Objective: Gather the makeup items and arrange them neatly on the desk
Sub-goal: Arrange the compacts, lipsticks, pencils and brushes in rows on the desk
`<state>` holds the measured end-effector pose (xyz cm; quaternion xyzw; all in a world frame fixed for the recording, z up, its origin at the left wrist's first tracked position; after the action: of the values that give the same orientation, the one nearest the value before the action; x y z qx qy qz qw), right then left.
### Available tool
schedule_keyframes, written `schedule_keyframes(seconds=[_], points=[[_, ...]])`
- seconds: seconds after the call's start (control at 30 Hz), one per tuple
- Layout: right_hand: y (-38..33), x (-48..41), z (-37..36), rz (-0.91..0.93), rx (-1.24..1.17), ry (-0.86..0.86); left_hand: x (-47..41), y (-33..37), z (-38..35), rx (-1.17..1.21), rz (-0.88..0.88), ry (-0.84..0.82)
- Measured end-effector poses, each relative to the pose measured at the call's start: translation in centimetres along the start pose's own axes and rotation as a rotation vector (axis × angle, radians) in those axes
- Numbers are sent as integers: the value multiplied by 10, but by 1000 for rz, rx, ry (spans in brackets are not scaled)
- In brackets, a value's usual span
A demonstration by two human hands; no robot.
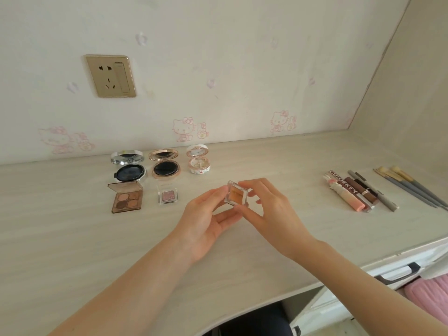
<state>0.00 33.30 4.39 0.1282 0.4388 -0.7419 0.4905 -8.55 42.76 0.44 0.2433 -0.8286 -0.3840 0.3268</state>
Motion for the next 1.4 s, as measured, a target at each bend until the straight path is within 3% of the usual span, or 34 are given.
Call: schedule_keyframes(seconds=[0.27, 0.87, 1.1, 1.4], points=[[-11, -5, -2, 66, 103, 1, 2, 2, 8, 26, 15, 18], [-8, -16, -3, -62, -58, -128, 0, 11, 22, 6, 5, 2], [-13, -25, -1, -36, -117, -91, 0, 11, 23, -2, -10, 0], [5, -36, -20, -77, -82, -129, 1, 23, 37, -330, -220, 92]])
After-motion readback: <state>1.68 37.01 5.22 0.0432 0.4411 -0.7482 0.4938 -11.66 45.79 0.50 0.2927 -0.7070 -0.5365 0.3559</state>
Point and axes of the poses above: each hand's wrist, its own x-axis away from the middle knuckle, its own z-axis out of the back of the hand, y = z × x, the point moved 7 cm from there along -x, towards the middle knuckle, and after that the axes turned 14 degrees about y, right-handed, at the moved point
